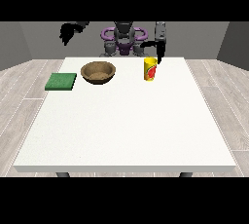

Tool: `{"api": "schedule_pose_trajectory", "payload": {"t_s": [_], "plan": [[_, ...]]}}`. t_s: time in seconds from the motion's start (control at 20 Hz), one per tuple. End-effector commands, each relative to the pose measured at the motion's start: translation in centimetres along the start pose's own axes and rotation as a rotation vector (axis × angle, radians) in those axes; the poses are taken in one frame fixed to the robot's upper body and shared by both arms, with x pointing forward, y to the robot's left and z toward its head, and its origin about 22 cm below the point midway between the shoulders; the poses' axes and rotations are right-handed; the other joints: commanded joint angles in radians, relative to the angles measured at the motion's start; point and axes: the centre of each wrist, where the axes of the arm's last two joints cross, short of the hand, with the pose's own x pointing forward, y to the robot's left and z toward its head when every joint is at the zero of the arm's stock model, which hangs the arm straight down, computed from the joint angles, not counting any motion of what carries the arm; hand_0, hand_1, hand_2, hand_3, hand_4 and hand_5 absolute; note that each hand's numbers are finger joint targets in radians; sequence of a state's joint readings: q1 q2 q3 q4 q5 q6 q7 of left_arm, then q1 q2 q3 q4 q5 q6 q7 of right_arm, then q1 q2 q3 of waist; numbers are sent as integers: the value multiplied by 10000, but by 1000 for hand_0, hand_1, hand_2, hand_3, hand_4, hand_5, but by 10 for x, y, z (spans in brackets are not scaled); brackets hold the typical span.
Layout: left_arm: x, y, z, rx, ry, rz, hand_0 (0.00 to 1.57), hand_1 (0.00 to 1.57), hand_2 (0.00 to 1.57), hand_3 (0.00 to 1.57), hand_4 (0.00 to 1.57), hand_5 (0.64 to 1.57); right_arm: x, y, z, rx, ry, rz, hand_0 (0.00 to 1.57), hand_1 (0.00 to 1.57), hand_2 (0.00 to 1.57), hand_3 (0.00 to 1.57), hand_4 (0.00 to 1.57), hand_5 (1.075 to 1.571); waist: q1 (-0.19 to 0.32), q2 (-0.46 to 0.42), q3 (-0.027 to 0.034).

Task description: Pick the cup and pour the ball into the bowl, then pick the bowl and place it on the pad

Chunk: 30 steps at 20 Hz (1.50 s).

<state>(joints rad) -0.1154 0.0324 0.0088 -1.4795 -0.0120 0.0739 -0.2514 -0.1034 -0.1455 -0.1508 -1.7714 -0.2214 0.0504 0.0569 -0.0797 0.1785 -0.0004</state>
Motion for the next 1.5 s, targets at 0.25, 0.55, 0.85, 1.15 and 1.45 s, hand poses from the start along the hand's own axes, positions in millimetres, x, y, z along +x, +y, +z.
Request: {"api": "schedule_pose_trajectory", "payload": {"t_s": [0.25,0.55,0.85,1.15,1.45], "plan": [[-63,19,4,-240,652,27,0,0,0,0,108,1436,-12,-43,-8,-361,434,38,0,0,0,0,665,1559,184,-277,2],[-89,8,1,104,966,-31,0,0,0,0,189,1423,-31,-58,6,83,690,-132,0,0,0,0,671,1563,-266,-410,2],[-105,37,-2,363,1101,-71,0,0,0,0,887,1555,-10,-65,-15,-11,251,150,0,0,0,0,674,1566,-317,-148,-2],[-118,34,7,1101,624,-2393,1265,1265,1571,1571,1335,1483,7,-75,-13,711,-109,-28,0,0,0,74,642,1568,-1159,361,-4],[-103,-4,-22,887,1091,-3358,1285,1285,1571,1571,1408,1413,0,-111,-9,70,837,-26,0,0,0,182,634,1566,-779,-858,11]]}}
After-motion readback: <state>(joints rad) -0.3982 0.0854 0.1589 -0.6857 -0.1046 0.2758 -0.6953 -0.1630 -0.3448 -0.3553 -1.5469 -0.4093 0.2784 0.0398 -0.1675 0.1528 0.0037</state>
